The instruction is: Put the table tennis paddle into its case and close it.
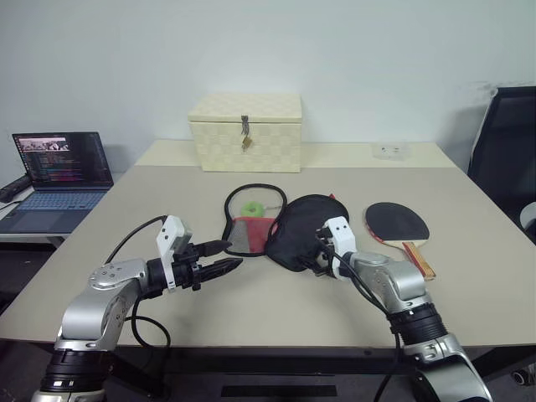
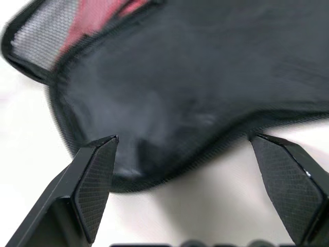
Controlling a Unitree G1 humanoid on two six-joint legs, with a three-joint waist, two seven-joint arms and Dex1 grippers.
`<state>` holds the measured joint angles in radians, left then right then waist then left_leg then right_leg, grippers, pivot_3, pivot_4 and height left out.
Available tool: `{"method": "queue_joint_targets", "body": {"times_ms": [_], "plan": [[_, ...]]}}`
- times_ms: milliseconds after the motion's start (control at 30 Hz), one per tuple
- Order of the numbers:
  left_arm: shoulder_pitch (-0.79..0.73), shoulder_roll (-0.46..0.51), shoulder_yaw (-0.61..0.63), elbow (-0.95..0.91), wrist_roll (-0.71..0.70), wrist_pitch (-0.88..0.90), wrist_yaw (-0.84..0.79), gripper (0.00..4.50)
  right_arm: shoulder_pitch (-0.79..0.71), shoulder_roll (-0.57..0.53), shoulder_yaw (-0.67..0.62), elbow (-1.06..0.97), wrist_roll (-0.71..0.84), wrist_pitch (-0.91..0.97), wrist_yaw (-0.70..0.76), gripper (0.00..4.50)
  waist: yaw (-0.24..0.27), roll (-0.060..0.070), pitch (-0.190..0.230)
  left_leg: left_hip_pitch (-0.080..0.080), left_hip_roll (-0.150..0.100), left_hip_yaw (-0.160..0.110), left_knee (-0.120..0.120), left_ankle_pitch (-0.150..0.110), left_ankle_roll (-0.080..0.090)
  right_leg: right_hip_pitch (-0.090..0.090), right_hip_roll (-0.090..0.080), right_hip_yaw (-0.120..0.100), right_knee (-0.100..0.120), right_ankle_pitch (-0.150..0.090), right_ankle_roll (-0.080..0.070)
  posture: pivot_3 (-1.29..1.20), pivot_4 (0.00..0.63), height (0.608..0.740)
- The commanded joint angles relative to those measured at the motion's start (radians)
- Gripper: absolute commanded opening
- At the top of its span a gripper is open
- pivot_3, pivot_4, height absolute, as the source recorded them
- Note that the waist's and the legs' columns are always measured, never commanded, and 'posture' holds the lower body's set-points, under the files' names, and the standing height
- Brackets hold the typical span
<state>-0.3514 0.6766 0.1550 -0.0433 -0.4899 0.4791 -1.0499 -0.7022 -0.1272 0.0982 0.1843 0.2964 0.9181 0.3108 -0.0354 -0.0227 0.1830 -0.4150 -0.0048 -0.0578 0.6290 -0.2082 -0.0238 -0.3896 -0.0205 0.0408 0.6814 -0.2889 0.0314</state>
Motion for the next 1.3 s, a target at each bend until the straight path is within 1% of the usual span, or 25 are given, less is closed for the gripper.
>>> {"method": "queue_joint_targets", "body": {"times_ms": [33, 100, 133, 233, 433, 467, 500, 567, 767, 900, 1033, 1133, 1300], "plan": [[-0.009, 0.005, 0.009, -0.046, -0.021, 0.003, 0.012, 2.87, -0.042, 0.049, -0.02, -0.012, 0.008, -0.028, -0.012, 4.31, 0.0, 0.0, 0.0, 0.0, 0.0, 0.0, 0.0, 0.0, 0.0, 0.0, 0.0, 0.0, 0.0, 0.0, 0.0, 0.0, 0.15, 0.74], [-0.011, 0.005, 0.006, -0.049, -0.022, 0.004, 0.015, 2.89, -0.042, 0.063, -0.027, -0.015, 0.011, -0.021, -0.014, 3.95, 0.0, 0.0, 0.0, 0.0, 0.0, 0.0, 0.0, 0.0, 0.0, 0.0, 0.0, 0.0, 0.0, 0.0, 0.0, 0.0, 0.15, 0.74], [-0.011, 0.005, 0.006, -0.05, -0.023, 0.004, 0.016, 2.89, -0.04, 0.065, -0.029, -0.017, 0.011, -0.017, -0.013, 3.65, 0.0, 0.0, 0.0, 0.0, 0.0, 0.0, 0.0, 0.0, 0.0, 0.0, 0.0, 0.0, 0.0, 0.0, 0.0, 0.0, 0.15, 0.74], [-0.01, 0.004, 0.005, -0.055, -0.023, 0.006, 0.019, 2.89, -0.037, 0.07, -0.055, -0.015, 0.016, -0.003, -0.027, 2.56, 0.002, 0.0, 0.0, 0.0, -0.001, 0.0, 0.0, 0.0, 0.0, 0.0, 0.0, -0.001, 0.0, 0.0, 0.0, 0.0, 0.15, 0.74], [-0.009, 0.0, -0.005, -0.06, -0.018, 0.005, 0.022, 2.89, -0.037, 0.047, -0.125, -0.012, 0.029, 0.046, -0.036, 0.64, 0.002, 0.0, 0.0, 0.0, -0.001, 0.0, 0.0, 0.0, 0.0, 0.0, 0.0, 0.0, 0.0, 0.0, 0.0, 0.0, 0.15, 0.74], [-0.009, -0.001, -0.007, -0.06, -0.016, 0.004, 0.022, 2.89, -0.037, 0.036, -0.135, -0.016, 0.033, 0.062, -0.03, 0.21, 0.002, 0.0, 0.0, 0.0, 0.0, 0.0, 0.0, 0.0, 0.0, 0.0, 0.0, 0.0, 0.0, 0.0, 0.0, 0.0, 0.15, 0.74], [-0.008, -0.002, -0.009, -0.062, -0.016, 0.004, 0.022, 2.89, -0.035, 0.021, -0.139, -0.023, 0.034, 0.076, -0.02, 0.02, 0.002, 0.0, 0.0, 0.0, 0.0, 0.0, 0.0, 0.0, 0.0, 0.0, 0.0, 0.0, 0.0, 0.0, 0.0, 0.0, 0.15, 0.74], [-0.009, -0.003, -0.014, -0.064, -0.017, 0.005, 0.021, 2.89, -0.031, -0.013, -0.147, -0.034, 0.04, 0.102, -0.002, 0.02, 0.002, 0.0, 0.0, 0.0, -0.001, 0.0, 0.0, 0.0, 0.0, 0.0, 0.0, 0.0, 0.0, 0.0, 0.0, 0.0, 0.15, 0.74], [-0.017, -0.007, -0.028, -0.06, -0.017, 0.001, 0.02, 2.89, -0.017, -0.164, -0.126, -0.065, 0.065, 0.178, 0.096, 0.02, 0.002, 0.0, 0.0, 0.0, -0.001, 0.0, 0.0, 0.0, 0.0, 0.0, 0.0, 0.0, -0.001, 0.0, 0.0, 0.0, 0.15, 0.74], [-0.033, -0.013, -0.044, -0.041, -0.009, -0.009, 0.013, 2.89, -0.055, -0.292, -0.082, 0.003, 0.03, 0.138, 0.196, 0.02, 0.002, 0.001, 0.0, 0.0, -0.001, 0.0, 0.0, 0.0, 0.0, 0.0, 0.0, 0.0, -0.001, 0.0, 0.0, 0.0, 0.15, 0.74], [-0.036, -0.016, -0.051, -0.032, -0.005, -0.015, 0.01, 2.89, -0.099, -0.315, -0.058, 0.058, 0.018, 0.108, 0.232, 0.02, 0.0, 0.001, 0.001, 0.0, -0.001, 0.002, 0.0, 0.0, 0.0, 0.0, 0.0, 0.0, -0.001, 0.0, 0.0, 0.0, 0.15, 0.74], [-0.037, -0.017, -0.058, -0.027, 0.0, -0.022, 0.009, 2.89, -0.131, -0.313, -0.062, 0.105, 0.0, 0.068, 0.234, 0.68, -0.003, 0.001, 0.001, 0.0, 0.0, 0.002, 0.0, 0.0, 0.0, 0.0, 0.0, 0.0, -0.001, 0.0, 0.0, 0.0, 0.15, 0.74], [-0.036, -0.015, -0.063, -0.024, -0.002, -0.028, 0.009, 2.89, -0.167, -0.344, -0.047, 0.154, -0.037, 0.018, 0.26, 2.32, -0.003, 0.001, 0.001, 0.0, -0.001, 0.001, 0.0, 0.0, 0.0, 0.0, 0.0, 0.0, -0.001, 0.0, 0.0, 0.0, 0.15, 0.74]]}}
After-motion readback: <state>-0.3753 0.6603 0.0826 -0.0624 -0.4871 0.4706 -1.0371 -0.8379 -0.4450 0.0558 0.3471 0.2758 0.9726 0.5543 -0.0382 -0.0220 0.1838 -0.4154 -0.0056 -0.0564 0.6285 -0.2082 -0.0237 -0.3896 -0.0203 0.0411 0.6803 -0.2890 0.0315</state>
